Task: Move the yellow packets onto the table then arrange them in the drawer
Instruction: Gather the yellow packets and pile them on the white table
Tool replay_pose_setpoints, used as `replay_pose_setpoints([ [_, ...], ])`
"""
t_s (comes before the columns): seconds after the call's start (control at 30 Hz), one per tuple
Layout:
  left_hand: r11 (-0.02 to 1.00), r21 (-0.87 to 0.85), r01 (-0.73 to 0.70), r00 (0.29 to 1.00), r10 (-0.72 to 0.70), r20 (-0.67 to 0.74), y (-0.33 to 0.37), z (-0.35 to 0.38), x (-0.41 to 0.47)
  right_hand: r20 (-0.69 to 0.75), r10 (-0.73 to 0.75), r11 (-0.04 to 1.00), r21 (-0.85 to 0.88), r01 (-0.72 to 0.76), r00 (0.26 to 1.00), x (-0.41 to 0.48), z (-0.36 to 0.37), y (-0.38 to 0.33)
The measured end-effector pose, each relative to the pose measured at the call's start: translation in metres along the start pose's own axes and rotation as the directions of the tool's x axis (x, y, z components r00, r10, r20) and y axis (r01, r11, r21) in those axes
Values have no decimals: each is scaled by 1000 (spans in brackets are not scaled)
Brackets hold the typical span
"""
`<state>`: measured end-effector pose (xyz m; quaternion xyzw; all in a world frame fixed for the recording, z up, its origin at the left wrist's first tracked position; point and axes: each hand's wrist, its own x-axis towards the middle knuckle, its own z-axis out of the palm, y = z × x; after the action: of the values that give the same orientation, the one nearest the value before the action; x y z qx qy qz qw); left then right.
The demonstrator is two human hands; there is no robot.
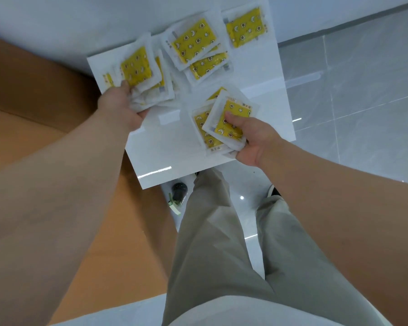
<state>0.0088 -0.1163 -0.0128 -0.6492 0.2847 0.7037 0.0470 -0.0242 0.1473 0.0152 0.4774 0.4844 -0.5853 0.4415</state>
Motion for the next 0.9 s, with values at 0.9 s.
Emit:
replay_pose_setpoints([
  [0.9, 880, 327, -344, 748, 47, 662, -20, 98, -322, 102, -499, 815, 394, 426, 861, -314, -165, -62],
])
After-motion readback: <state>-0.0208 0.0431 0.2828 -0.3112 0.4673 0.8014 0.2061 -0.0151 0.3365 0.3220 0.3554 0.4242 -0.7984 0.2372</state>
